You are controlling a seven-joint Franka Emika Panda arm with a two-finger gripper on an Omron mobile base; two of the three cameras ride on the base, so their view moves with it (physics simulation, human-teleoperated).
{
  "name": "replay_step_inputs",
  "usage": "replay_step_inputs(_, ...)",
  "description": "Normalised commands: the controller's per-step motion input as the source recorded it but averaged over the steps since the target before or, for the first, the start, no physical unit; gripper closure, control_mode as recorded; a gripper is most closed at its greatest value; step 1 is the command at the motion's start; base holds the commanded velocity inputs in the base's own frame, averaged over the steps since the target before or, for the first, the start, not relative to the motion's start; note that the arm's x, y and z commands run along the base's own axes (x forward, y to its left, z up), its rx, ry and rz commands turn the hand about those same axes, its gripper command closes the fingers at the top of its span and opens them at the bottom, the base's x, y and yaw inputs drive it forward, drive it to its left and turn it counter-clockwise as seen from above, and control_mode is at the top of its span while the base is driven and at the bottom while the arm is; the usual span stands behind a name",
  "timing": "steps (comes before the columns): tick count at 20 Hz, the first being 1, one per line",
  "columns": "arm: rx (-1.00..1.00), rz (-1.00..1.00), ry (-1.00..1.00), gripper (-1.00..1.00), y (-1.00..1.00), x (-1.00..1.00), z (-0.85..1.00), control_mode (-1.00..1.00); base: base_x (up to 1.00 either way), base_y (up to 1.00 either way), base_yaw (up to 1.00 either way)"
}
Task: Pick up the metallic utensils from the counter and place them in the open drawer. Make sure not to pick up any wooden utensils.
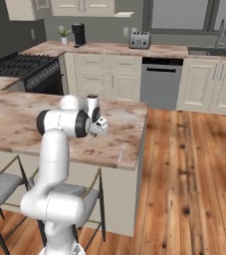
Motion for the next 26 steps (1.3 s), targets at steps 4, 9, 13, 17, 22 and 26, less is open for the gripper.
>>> replay_step_inputs(4,0.04,0.09,0.0,1.0,-0.84,-0.49,-1.0,-1.0,0.0,0.0,0.0)
replay_step_inputs(9,-0.11,0.06,0.0,1.0,-0.18,-0.41,-1.0,-1.0,0.0,0.0,0.0)
replay_step_inputs(13,-0.21,0.07,-0.05,1.0,-0.18,-0.53,-0.97,-1.0,0.0,0.0,0.0)
replay_step_inputs(17,-0.09,0.07,-0.08,1.0,-0.22,-0.24,0.07,-1.0,0.0,0.0,0.0)
replay_step_inputs(22,-0.08,0.12,0.0,1.0,-0.02,-0.03,0.59,-1.0,0.0,0.0,0.0)
replay_step_inputs(26,-0.02,0.08,0.06,1.0,-0.07,-0.29,0.98,-1.0,0.0,0.0,0.0)
